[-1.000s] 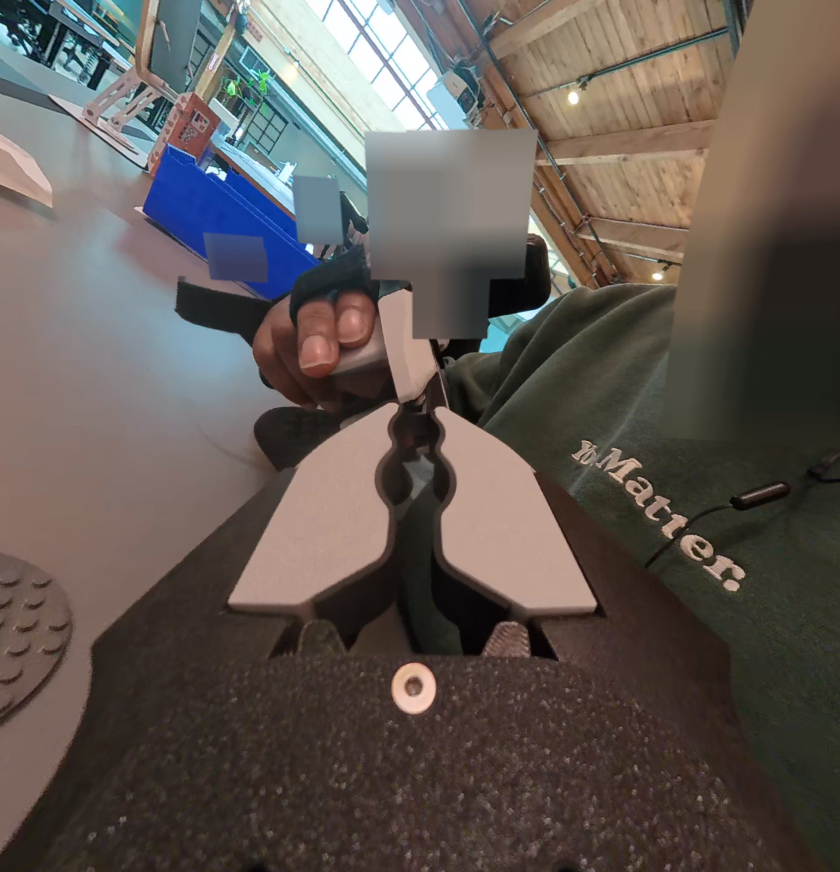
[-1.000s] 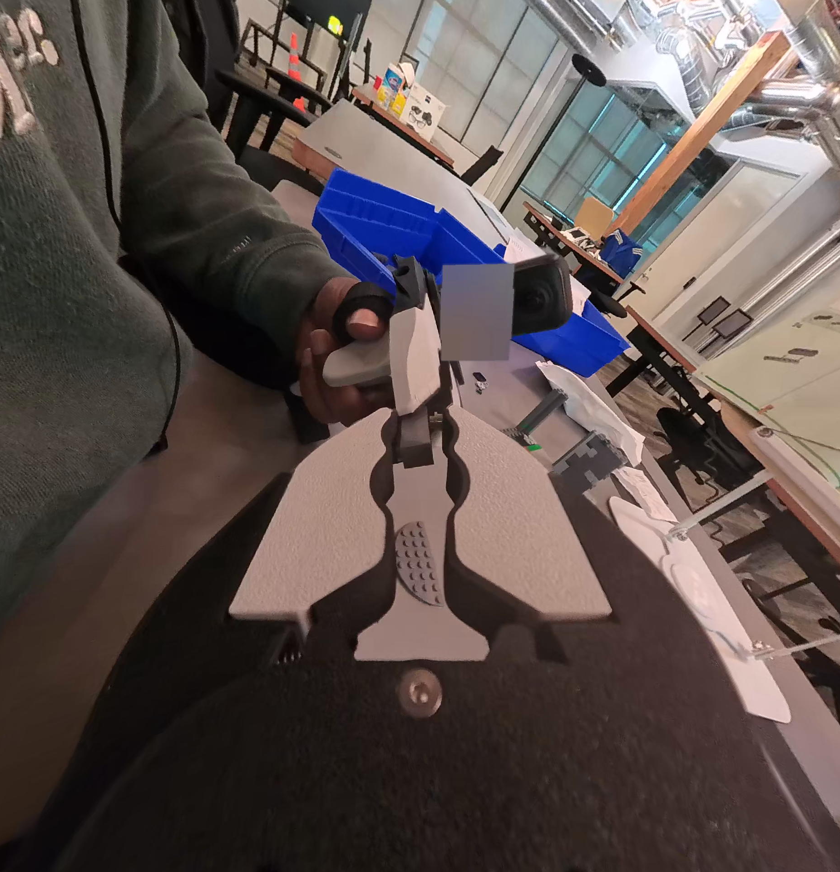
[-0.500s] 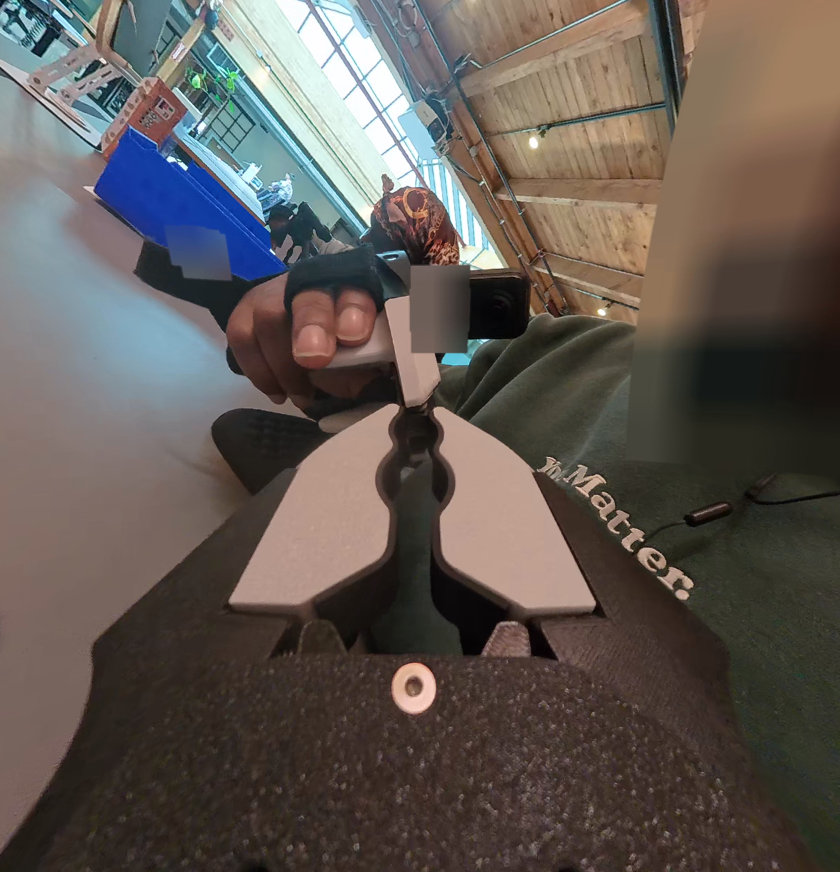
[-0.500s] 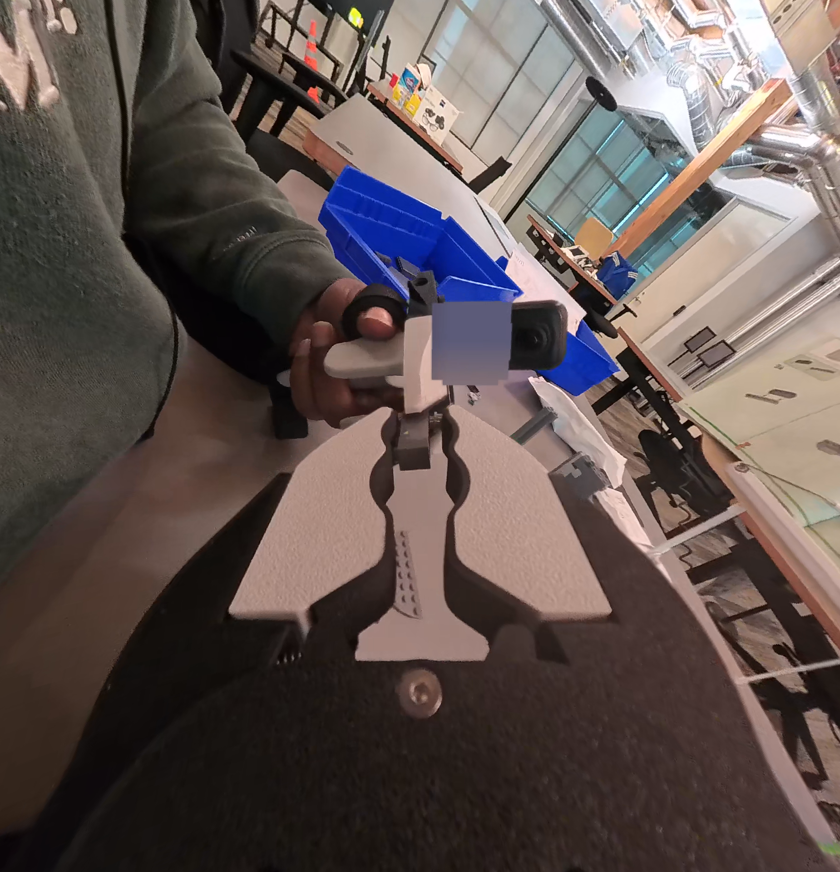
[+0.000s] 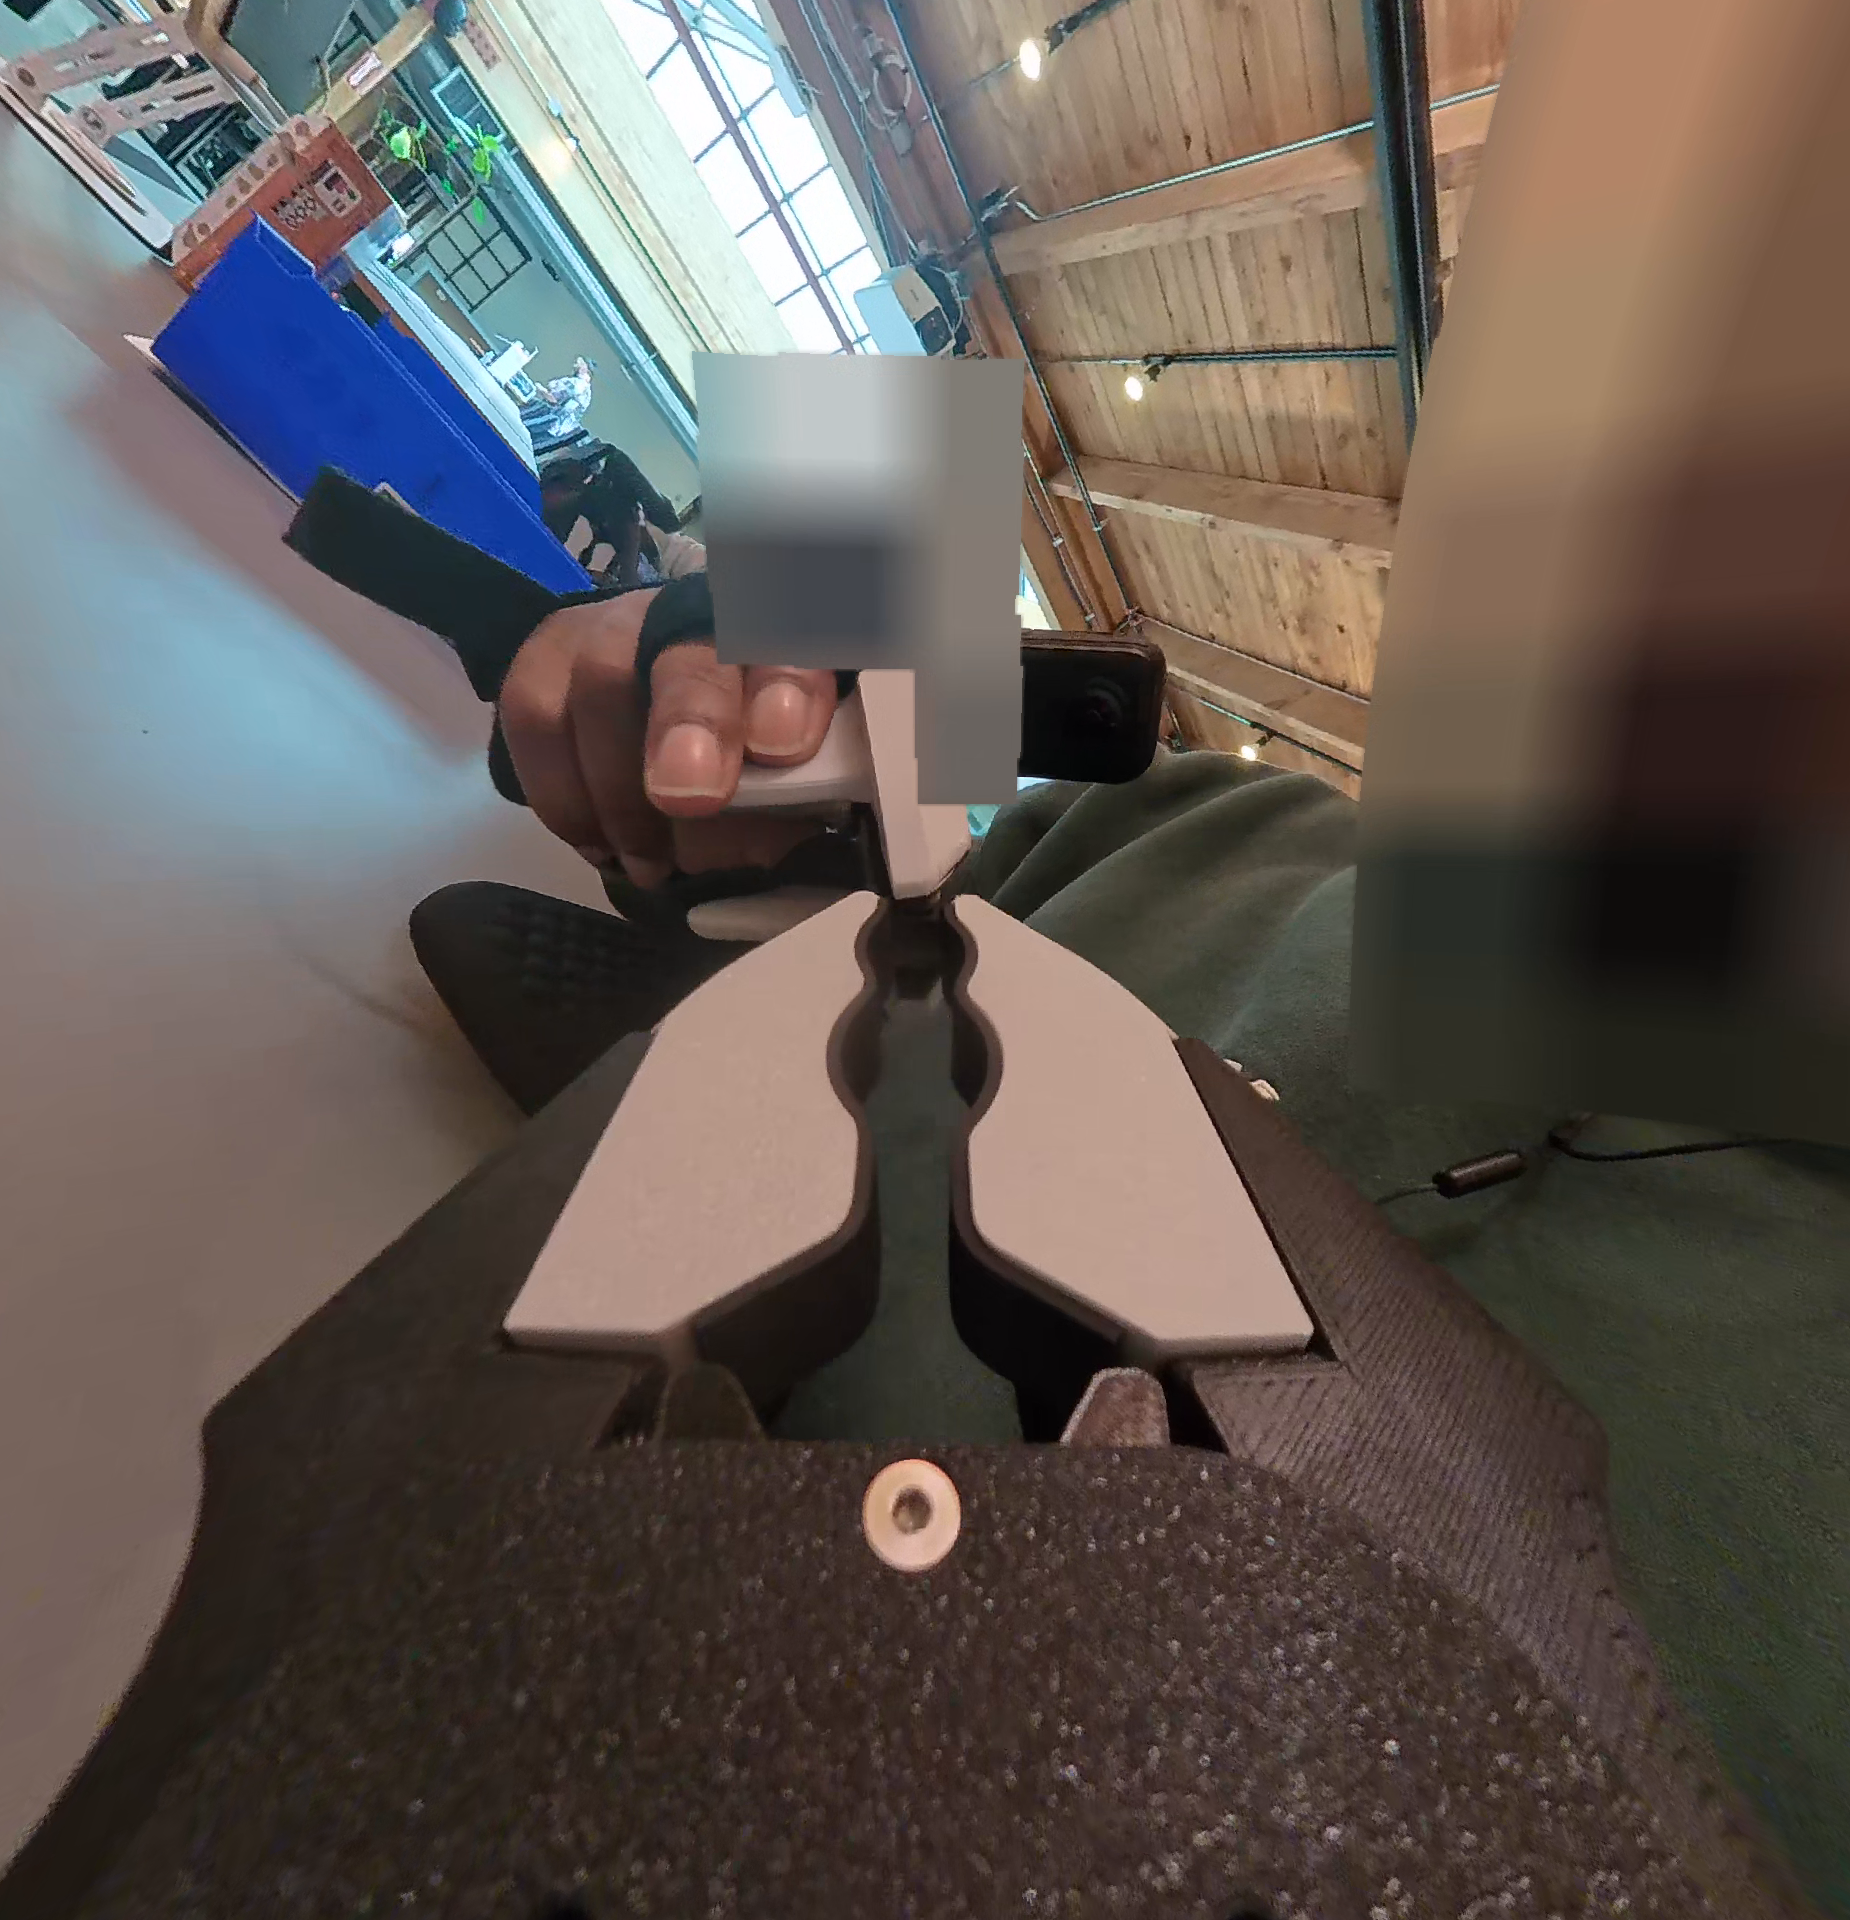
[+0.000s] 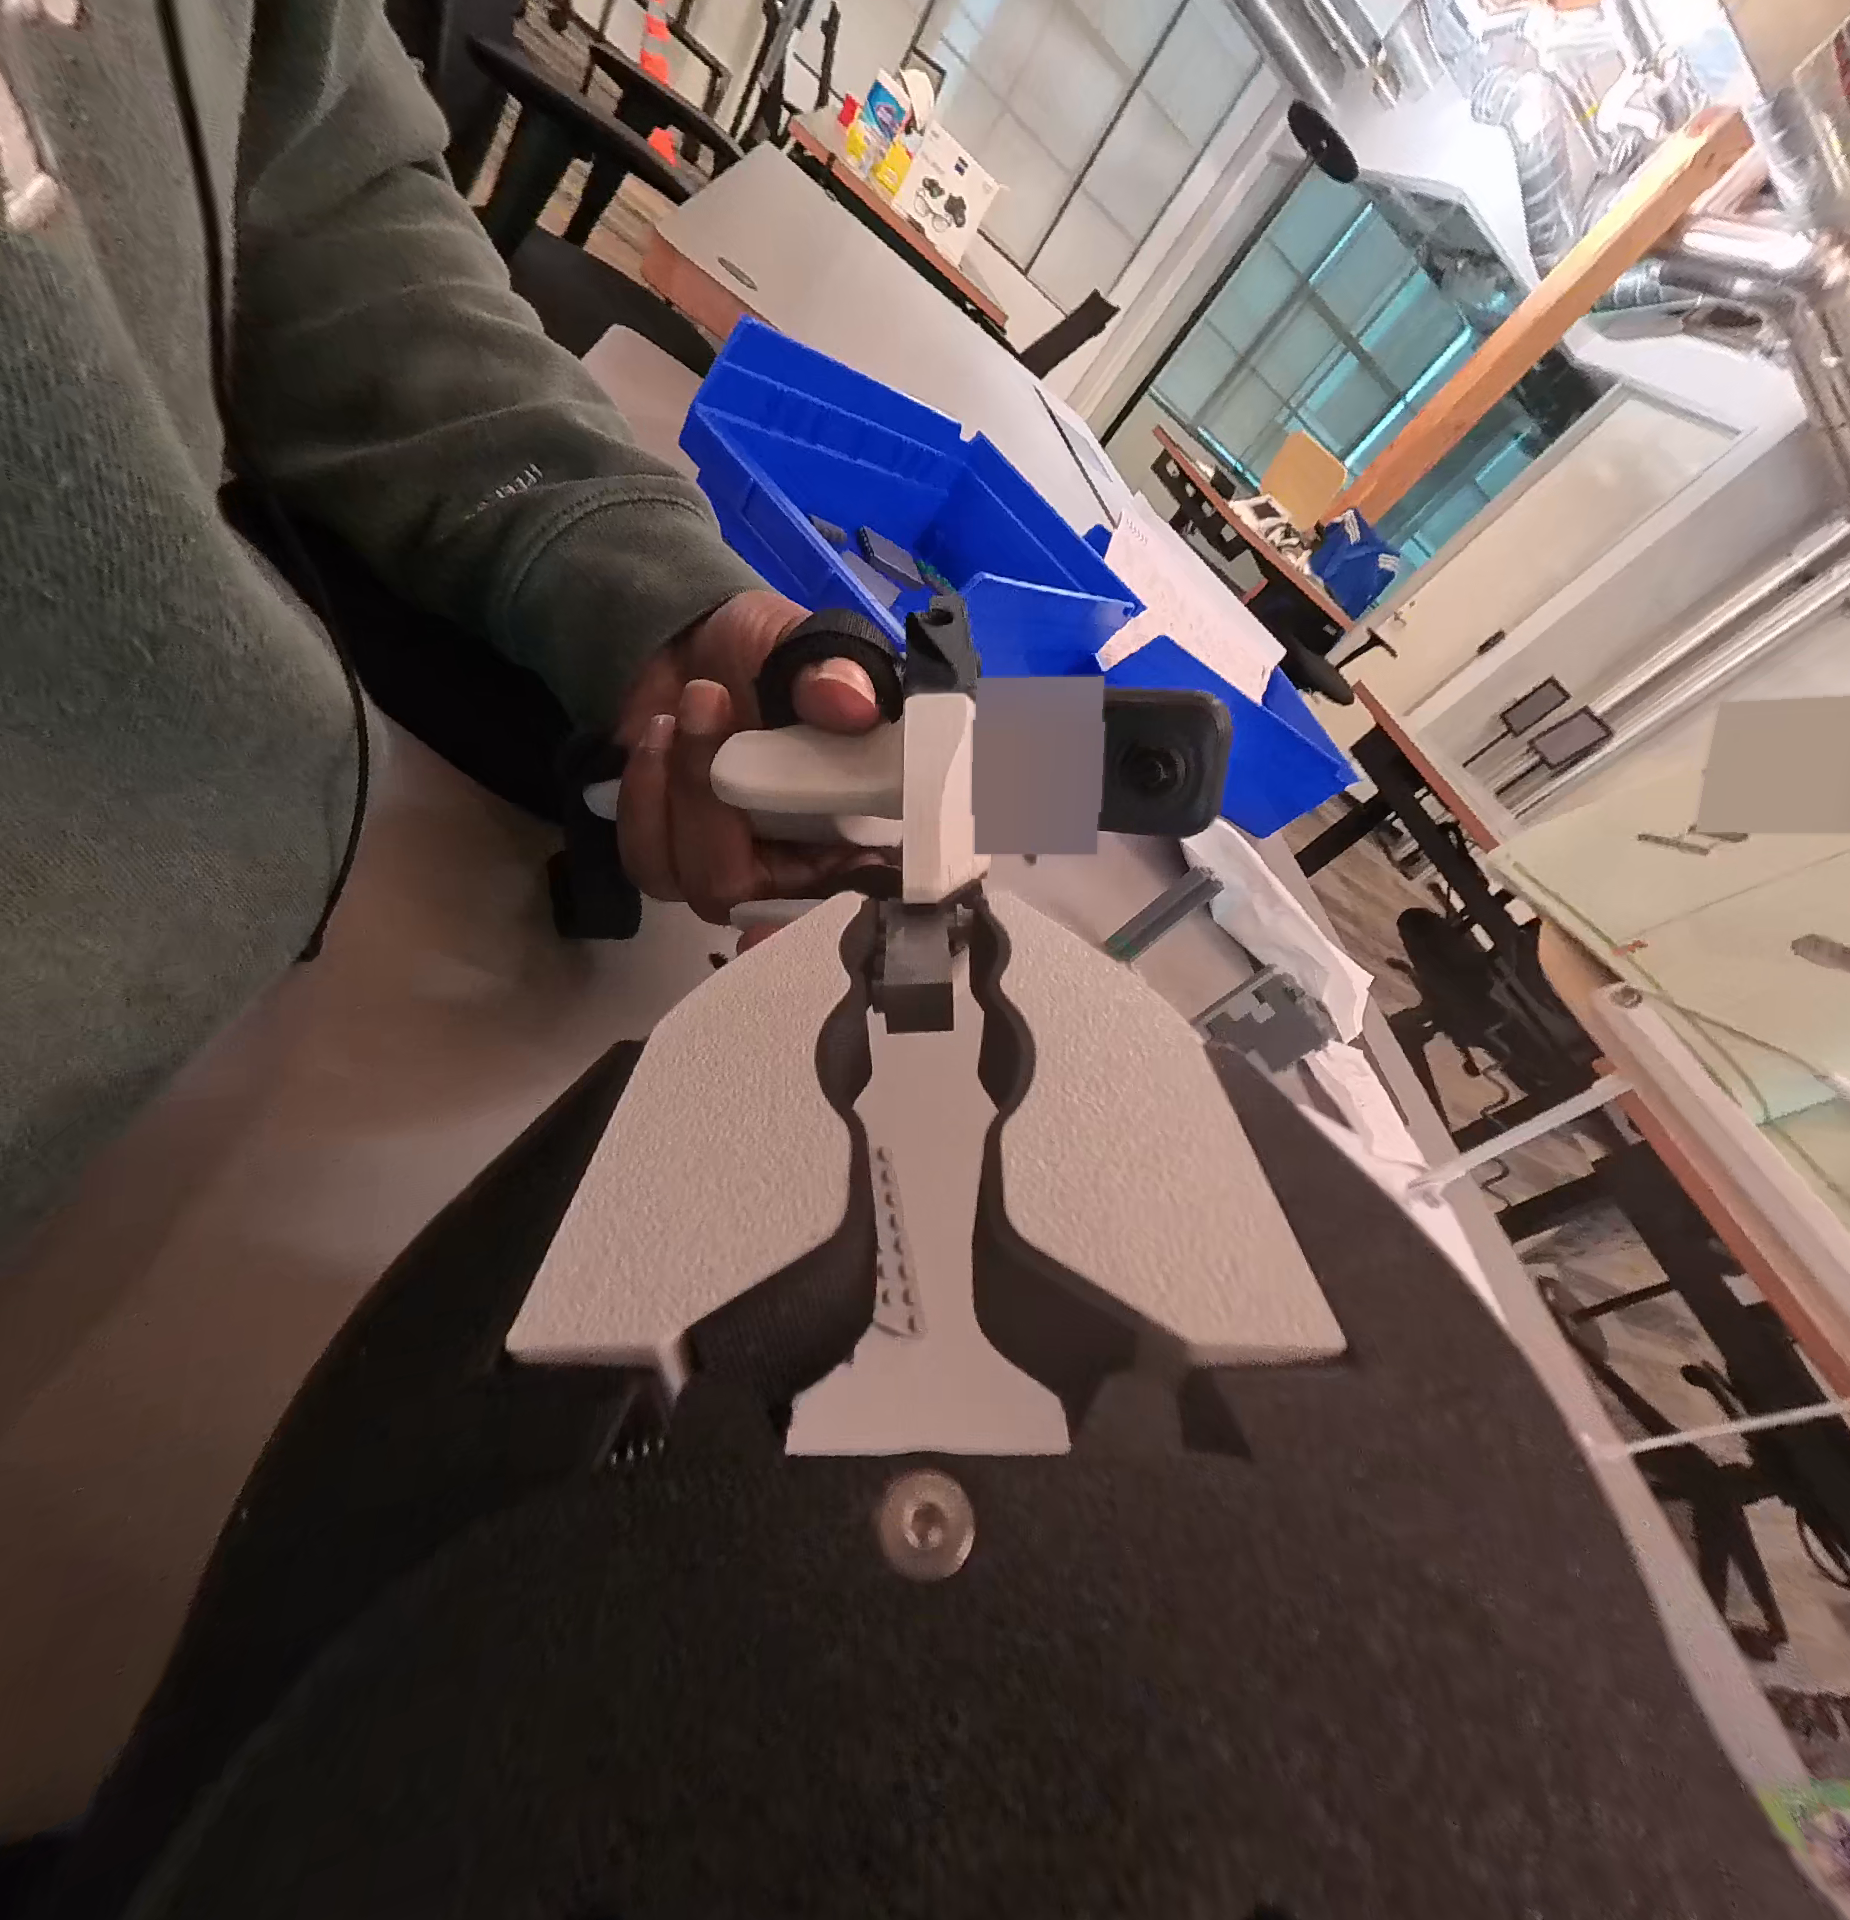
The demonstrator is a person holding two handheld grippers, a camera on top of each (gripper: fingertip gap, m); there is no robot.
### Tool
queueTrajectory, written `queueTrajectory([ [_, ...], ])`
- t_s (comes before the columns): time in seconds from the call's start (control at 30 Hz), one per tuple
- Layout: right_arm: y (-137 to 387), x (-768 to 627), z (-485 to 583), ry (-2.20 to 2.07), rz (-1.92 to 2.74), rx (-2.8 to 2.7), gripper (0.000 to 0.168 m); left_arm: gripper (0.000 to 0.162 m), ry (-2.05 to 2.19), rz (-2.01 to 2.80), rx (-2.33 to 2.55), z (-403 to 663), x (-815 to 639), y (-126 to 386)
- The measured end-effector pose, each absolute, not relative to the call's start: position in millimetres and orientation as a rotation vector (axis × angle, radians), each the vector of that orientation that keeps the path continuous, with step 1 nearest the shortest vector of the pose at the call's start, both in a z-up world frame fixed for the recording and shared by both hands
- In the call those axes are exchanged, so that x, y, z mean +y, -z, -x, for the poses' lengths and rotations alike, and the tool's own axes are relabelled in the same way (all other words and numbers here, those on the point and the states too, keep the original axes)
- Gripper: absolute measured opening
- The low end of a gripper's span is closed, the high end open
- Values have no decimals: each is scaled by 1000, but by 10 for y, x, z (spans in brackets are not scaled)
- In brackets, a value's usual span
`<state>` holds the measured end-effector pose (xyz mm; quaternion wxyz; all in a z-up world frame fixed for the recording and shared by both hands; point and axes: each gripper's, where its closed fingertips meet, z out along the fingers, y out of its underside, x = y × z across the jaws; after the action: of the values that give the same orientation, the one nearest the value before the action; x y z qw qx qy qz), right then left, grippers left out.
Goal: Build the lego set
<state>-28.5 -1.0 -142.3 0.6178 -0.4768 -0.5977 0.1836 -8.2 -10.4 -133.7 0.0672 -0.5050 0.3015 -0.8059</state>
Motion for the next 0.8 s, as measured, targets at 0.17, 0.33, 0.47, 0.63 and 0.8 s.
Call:
queueTrajectory([
  [0.17,1422,8,274,-455,1132,-1343,17,11,2453,1526,887,93,-93,1333],
  [0.33,1408,28,231,-481,1142,-1304,17,9,2412,1557,911,66,-97,1368],
  [0.47,1440,38,214,-480,1146,-1298,16,7,2392,1616,907,44,-82,1407],
  [0.63,1415,53,194,-479,1145,-1283,16,7,2446,1668,857,24,-68,1377],
  [0.8,1421,42,198,-431,1120,-1301,16,7,2455,1697,860,28,-83,1383],
])
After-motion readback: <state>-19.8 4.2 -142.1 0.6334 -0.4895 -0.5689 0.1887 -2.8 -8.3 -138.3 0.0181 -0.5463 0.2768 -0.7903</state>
